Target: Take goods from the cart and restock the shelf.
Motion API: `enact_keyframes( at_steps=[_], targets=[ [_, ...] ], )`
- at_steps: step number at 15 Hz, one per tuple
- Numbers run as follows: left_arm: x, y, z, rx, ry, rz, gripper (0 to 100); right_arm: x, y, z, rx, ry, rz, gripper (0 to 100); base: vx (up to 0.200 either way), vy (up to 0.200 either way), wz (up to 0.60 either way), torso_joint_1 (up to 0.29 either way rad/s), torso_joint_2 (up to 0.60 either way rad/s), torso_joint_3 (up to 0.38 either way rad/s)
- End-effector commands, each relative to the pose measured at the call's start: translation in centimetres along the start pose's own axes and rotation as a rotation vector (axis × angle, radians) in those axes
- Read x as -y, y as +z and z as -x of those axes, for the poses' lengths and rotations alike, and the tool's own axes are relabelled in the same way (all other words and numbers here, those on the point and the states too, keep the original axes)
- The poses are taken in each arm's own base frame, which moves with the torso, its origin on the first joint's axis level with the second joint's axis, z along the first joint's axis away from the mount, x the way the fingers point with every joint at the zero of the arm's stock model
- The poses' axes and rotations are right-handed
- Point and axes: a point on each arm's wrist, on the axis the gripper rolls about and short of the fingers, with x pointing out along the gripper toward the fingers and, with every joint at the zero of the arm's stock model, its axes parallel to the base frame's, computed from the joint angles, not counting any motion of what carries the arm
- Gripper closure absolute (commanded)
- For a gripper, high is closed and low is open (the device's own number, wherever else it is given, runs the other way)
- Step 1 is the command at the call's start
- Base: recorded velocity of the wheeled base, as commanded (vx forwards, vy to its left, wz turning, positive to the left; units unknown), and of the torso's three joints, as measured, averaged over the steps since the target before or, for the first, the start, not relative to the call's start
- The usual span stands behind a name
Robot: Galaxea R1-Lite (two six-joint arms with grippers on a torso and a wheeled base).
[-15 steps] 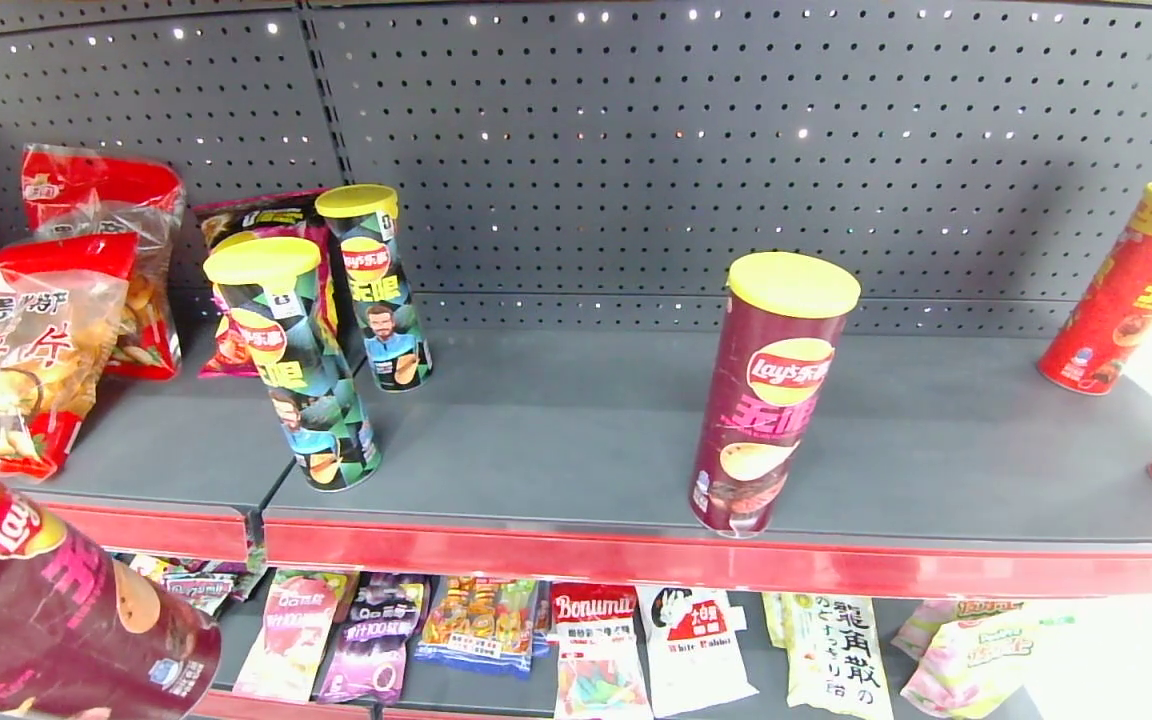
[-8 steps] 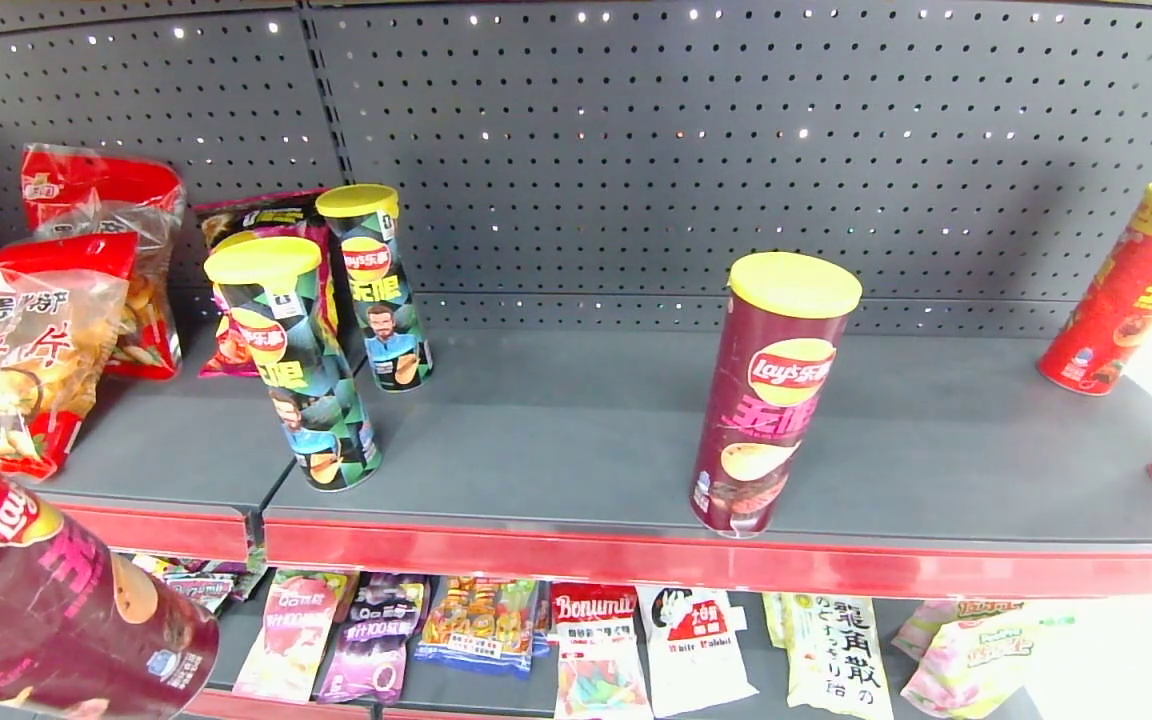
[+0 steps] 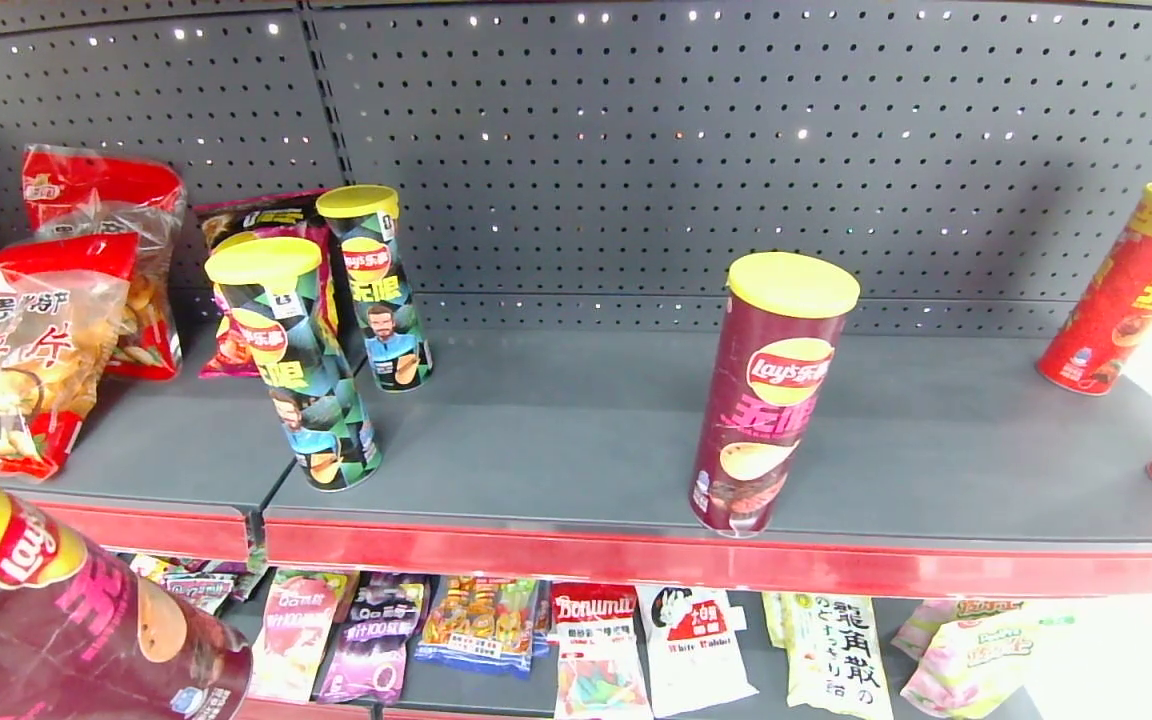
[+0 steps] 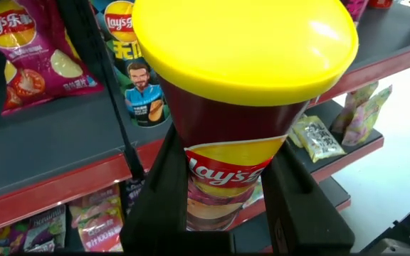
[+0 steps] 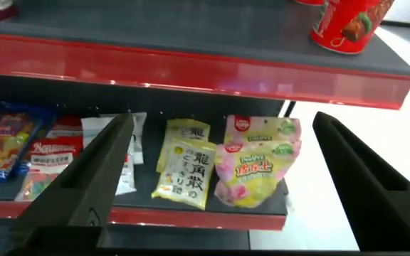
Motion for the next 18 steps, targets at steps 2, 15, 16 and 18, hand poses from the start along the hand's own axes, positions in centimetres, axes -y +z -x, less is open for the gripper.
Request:
enact_keyframes(
  at_steps=[2, 15, 16, 18],
  targets=[
    [0.02, 0.37, 0.15, 0.016, 0.002, -0.003, 100, -0.35, -0.31, 0.53, 0.079, 0.135, -0.003, 0, 0.0, 0.0, 0.0, 0.0, 0.0, 0.0],
    [0.15, 0.74, 0.61, 0.044, 0.002, -0.011, 100, -0.26, -0.95, 0.6, 0.034, 0.057, -0.1, 0, 0.0, 0.0, 0.0, 0.0, 0.0, 0.0],
    [0.15, 0.74, 0.61, 0.044, 0.002, -0.011, 100, -0.26, -0.95, 0.6, 0.034, 0.057, -0.101, 0, 0.0, 0.0, -0.6, 0.007, 0.0, 0.007],
    [0.11, 0.78, 0.5, 0.04, 0.0, -0.012, 100, -0.27, -0.95, 0.6, 0.035, 0.061, -0.101, 0, 0.0, 0.0, -0.6, 0.002, 0.0, 0.007]
  ],
)
